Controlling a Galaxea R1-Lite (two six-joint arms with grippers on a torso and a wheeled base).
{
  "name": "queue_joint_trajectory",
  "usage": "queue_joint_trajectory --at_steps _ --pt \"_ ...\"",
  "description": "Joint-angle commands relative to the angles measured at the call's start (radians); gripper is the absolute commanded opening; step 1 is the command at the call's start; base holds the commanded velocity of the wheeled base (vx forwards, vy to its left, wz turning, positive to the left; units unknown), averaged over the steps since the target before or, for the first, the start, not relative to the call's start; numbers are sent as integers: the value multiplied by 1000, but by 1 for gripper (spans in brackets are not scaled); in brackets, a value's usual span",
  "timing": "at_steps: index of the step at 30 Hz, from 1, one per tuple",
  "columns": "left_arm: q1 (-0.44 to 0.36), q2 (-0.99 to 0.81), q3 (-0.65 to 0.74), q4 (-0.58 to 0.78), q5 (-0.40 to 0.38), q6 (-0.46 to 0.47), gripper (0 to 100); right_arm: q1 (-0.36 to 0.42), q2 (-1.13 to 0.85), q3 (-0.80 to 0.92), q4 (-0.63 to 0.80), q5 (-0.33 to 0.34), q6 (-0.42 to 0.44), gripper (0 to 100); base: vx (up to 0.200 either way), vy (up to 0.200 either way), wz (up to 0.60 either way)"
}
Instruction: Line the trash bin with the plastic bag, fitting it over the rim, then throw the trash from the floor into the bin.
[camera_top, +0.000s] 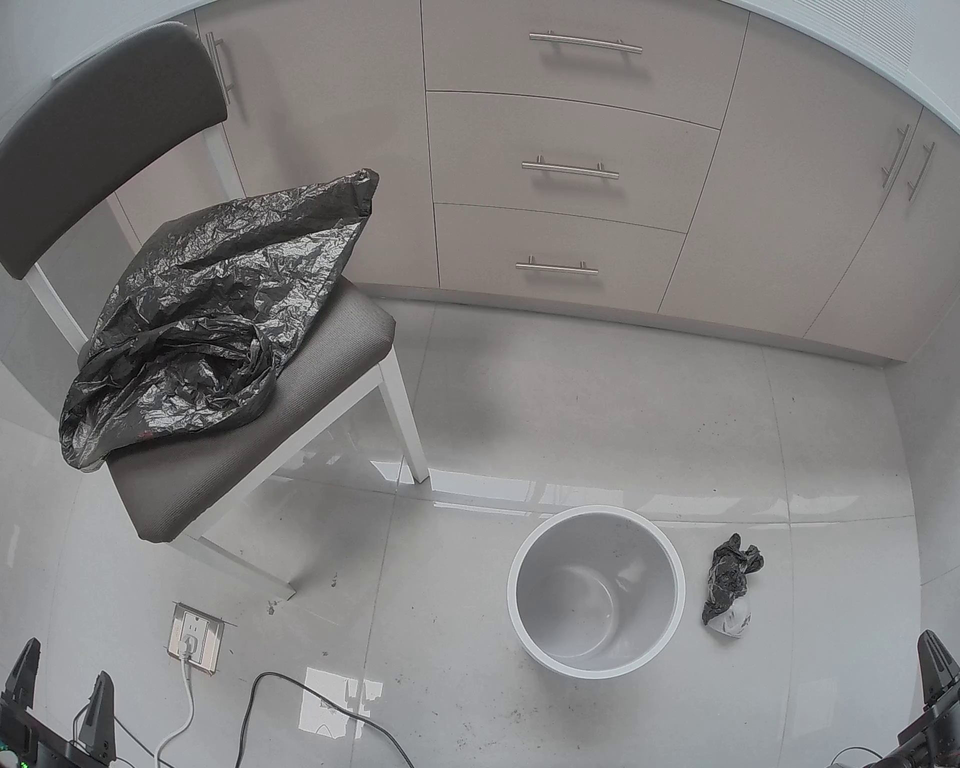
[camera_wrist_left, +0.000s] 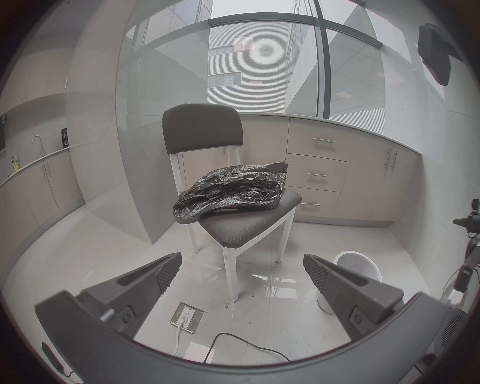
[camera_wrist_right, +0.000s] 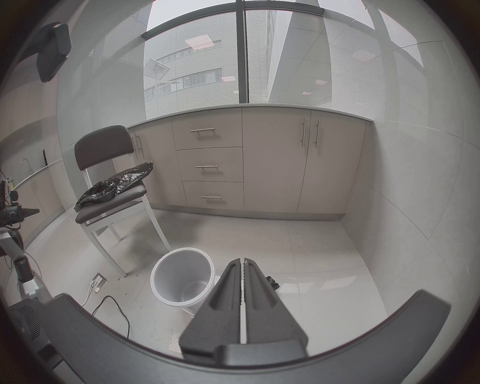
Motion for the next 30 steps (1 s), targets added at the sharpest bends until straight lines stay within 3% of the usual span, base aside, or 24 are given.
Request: queue_joint_trajectory --at_steps 1,22,25,26,30 --pt "1 -16 18 0 1 -2 100 0 -16 16 0 -1 1 0 0 0 0" --pt "1 -16 10 -2 5 6 100 0 -16 16 1 -1 -2 0 0 0 0" --pt "-8 13 -104 1 -5 -42 100 0 -16 16 0 1 -2 0 0 0 0" --pt "-32 114 -232 17 -12 -123 100 0 -16 16 0 4 -4 0 0 0 0" --pt "-46 245 -366 1 -13 -117 100 0 -16 16 0 1 -2 0 0 0 0"
